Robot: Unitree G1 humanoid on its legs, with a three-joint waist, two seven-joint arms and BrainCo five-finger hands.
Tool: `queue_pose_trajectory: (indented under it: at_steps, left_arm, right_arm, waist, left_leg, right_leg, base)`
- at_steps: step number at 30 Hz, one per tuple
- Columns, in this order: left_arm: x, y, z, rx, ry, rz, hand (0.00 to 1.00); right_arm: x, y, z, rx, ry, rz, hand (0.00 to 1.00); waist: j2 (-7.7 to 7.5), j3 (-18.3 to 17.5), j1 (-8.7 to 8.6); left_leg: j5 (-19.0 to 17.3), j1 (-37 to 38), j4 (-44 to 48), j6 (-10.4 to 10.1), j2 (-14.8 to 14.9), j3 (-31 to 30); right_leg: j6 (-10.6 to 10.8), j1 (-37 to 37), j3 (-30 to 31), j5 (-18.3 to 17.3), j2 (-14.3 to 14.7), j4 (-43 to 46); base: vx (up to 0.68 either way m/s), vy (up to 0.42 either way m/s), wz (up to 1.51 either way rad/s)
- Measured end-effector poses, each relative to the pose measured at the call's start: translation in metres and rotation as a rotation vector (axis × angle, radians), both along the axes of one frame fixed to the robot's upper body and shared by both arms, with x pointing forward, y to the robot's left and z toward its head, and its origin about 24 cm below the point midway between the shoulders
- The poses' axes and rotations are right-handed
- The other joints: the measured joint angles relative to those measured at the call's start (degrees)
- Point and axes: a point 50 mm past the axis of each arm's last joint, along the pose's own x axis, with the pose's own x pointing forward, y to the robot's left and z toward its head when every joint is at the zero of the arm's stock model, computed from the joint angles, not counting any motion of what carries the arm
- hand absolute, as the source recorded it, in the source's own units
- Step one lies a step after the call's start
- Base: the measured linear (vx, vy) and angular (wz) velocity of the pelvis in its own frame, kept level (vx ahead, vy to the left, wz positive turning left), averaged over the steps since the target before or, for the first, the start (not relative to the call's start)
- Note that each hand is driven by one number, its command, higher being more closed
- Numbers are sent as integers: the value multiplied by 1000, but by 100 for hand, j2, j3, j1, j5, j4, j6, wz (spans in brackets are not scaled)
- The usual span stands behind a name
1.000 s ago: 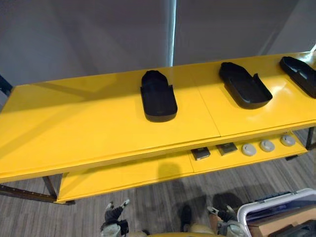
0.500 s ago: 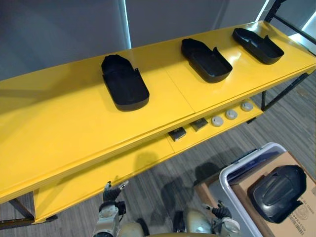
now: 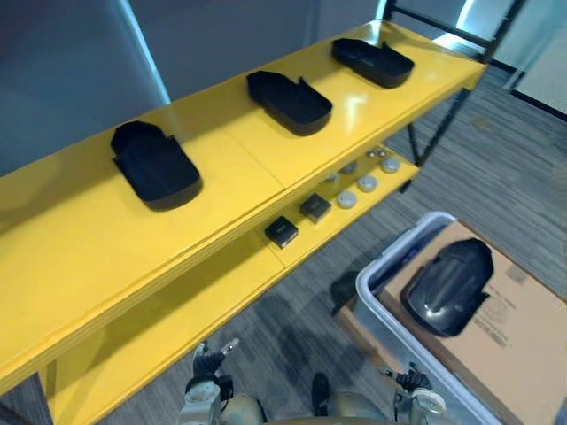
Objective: Walk over and take plastic housings, then place them on the shelf
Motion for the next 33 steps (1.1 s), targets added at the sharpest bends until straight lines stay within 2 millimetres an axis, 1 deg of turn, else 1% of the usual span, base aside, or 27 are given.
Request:
queue_pose_trajectory:
  at_steps: [1,2,3,4,5,6,7,8,9,11,12,13,14,15,16,17,18,19,20,21,22,23,24,25,28,30,33]
  left_arm:
    - [0,0,0,1,-1,1,0]
    - [2,5,1,12,-5,10,0]
    - [-2,9,1,25,7,19,0]
    - [-7,15,0,36,28,25,0]
    - [-8,17,0,39,33,32,0]
    - [-10,21,0,46,39,43,0]
    - [-8,24,0,52,40,40,0]
    - [-4,25,2,57,34,38,0]
    - [1,24,3,57,21,30,0]
    - [9,18,5,48,4,9,0]
    - [13,13,5,35,-3,-1,0]
    - [12,8,3,23,4,-10,0]
    - [11,6,2,18,9,-14,0]
    - [10,2,1,8,12,-21,0]
    - [9,-4,-1,-13,15,-26,0]
    - [6,-6,-2,-22,22,-28,0]
    - [3,-7,-3,-24,28,-29,0]
    - [-1,-7,-4,-26,38,-25,0]
    - [-2,-7,-5,-27,42,-24,0]
    - [-3,-7,-5,-27,43,-23,0]
    - [-5,-4,-5,-21,49,-19,0]
    - [-4,-2,-5,-14,45,-16,0]
    - [-2,-2,-4,-15,40,-14,0]
    - [2,-1,-3,-16,28,-13,0]
    - [-1,0,-3,-15,36,-3,0]
    - [-7,6,-4,4,49,6,0]
    - [-10,14,-3,30,57,15,0]
  right_arm:
    - [2,-1,1,-1,-5,-1,0]
    - [11,4,2,12,-16,9,0]
    - [15,7,2,16,-19,24,0]
    - [20,9,3,17,-26,34,0]
    - [22,8,4,16,-29,35,0]
    - [23,8,4,14,-30,37,0]
    - [25,6,6,7,-39,38,0]
    - [25,4,6,2,-37,37,0]
    - [22,-1,6,-10,-31,34,0]
    - [20,-7,7,-23,-29,28,0]
    - [14,-10,6,-27,-21,12,0]
    - [11,-13,6,-30,-16,5,0]
    - [8,-14,5,-31,-11,-4,0]
    - [5,-15,4,-32,-5,-11,0]
    - [3,-18,5,-28,-8,-43,0]
    - [3,-19,5,-26,-12,-57,0]
    - [4,-19,5,-25,-15,-59,0]
    - [2,-19,4,-20,-15,-79,0]
    - [-1,-20,4,-27,-8,-96,0]
    - [-4,-22,3,-33,-1,-109,0]
    - [-8,-18,1,-23,10,-114,0]
    - [-12,-12,-1,-3,8,-131,0]
    - [-13,-12,-1,0,9,-136,0]
    - [-15,-12,-2,8,9,-154,0]
    - [-18,-22,1,9,-16,-266,0]
    - [-20,-24,1,19,-26,-312,0]
    - [-21,-26,1,26,-34,-347,0]
  waist:
    - [99,9,-3]
    - [104,88,8]
    - [23,83,32]
    - [76,112,21]
    - [59,103,21]
    - [66,99,20]
    - [130,126,-15]
    - [159,140,-48]
    - [213,132,-112]
    - [244,131,-169]
    - [267,149,-202]
    - [285,151,-224]
    - [295,156,-225]
    - [290,161,-217]
    - [262,178,-156]
    - [252,185,-136]
    - [212,209,-137]
    - [222,210,-137]
    - [244,202,-139]
    - [318,186,-136]
    - [359,155,-135]
    - [273,78,-157]
    - [251,68,-158]
    - [193,62,-150]
    - [91,20,-137]
    - [36,-15,-135]
    - [-24,-75,-136]
  left_leg:
    - [-100,48,-155,-18,60,230]
    - [-156,115,-275,-114,104,656]
    - [-162,199,-313,-121,100,969]
    - [-173,324,-326,-151,104,1310]
    - [-169,426,-325,-167,118,1496]
    - [-161,531,-296,-180,132,1609]
    - [-163,545,-174,-181,238,1548]
    - [-163,546,-79,-180,299,1537]
    - [-162,540,199,-178,454,1529]
    - [-136,440,999,-132,779,1478]
    - [-59,331,1760,45,1069,1276]
    - [-151,148,2467,258,1244,875]
    - [-248,30,2690,313,1222,622]
    - [-383,-179,2827,270,1070,182]
    - [-517,-510,2622,65,638,-476]
    - [-552,-679,2322,8,391,-770]
    - [-551,-778,2070,6,243,-955]
    - [-486,-879,1220,-92,-87,-1375]
    - [-368,-893,846,-182,-172,-1495]
    - [-57,-913,421,-218,-197,-1595]
    - [139,-863,397,102,-225,-1601]
    - [149,-773,166,116,-411,-1652]
    - [158,-769,143,123,-443,-1653]
    - [214,-753,39,203,-526,-1660]
    - [336,-432,-450,334,-795,-1683]
    - [350,-224,-635,351,-863,-1699]
    - [426,-149,-846,357,-882,-1734]
  right_leg:
    - [-55,-94,-423,-36,-73,117]
    - [-186,-384,-1476,-178,-468,576]
    - [-201,-458,-2358,-349,-797,861]
    - [-216,-426,-3302,-425,-1174,1068]
    - [-232,-338,-3711,-424,-1286,1103]
    - [-227,-233,-4130,-232,-1326,1046]
    - [-165,-259,-3857,-169,-1140,973]
    - [-184,-262,-3759,-157,-1085,926]
    - [-222,-260,-3597,-185,-955,884]
    - [-279,-203,-3319,-326,-800,883]
    - [-303,-40,-3165,-405,-680,845]
    - [-353,151,-3007,-512,-582,799]
    - [-361,248,-2930,-539,-539,758]
    - [-348,361,-2814,-557,-517,709]
    - [-323,460,-2558,-567,-552,671]
    - [-293,496,-2410,-550,-580,660]
    - [-229,517,-2335,-528,-598,659]
    - [-118,603,-2188,-549,-645,661]
    - [-58,636,-2149,-564,-642,657]
    - [20,660,-2104,-597,-606,662]
    - [127,774,-2039,-635,-607,643]
    - [248,865,-2063,-664,-750,610]
    - [266,862,-2072,-660,-773,601]
    - [310,869,-2104,-638,-829,543]
    - [482,1174,-2169,-531,-959,193]
    - [502,1359,-2184,-517,-963,76]
    - [534,1402,-2193,-454,-969,-5]
  base:
    - [-114,95,-127]
    - [-88,74,-135]
    - [-71,33,-173]
    - [-11,-59,-151]
    - [49,-112,-160]
    - [106,-177,-148]
    - [147,-243,-131]
    - [130,-217,-101]
    - [131,-220,-89]
    - [127,-180,-88]
    - [152,-142,-77]
    - [153,-119,-72]
    - [113,-68,-66]
    - [153,-34,-78]
    - [159,-13,-92]
    - [198,23,-85]
    - [180,76,-71]
    - [184,94,-50]
    - [178,126,-49]
    - [192,157,-34]
    - [269,188,-8]
    - [253,172,9]
    - [232,154,30]
    - [177,144,21]
    - [179,114,22]
    - [152,48,14]
    - [114,18,12]
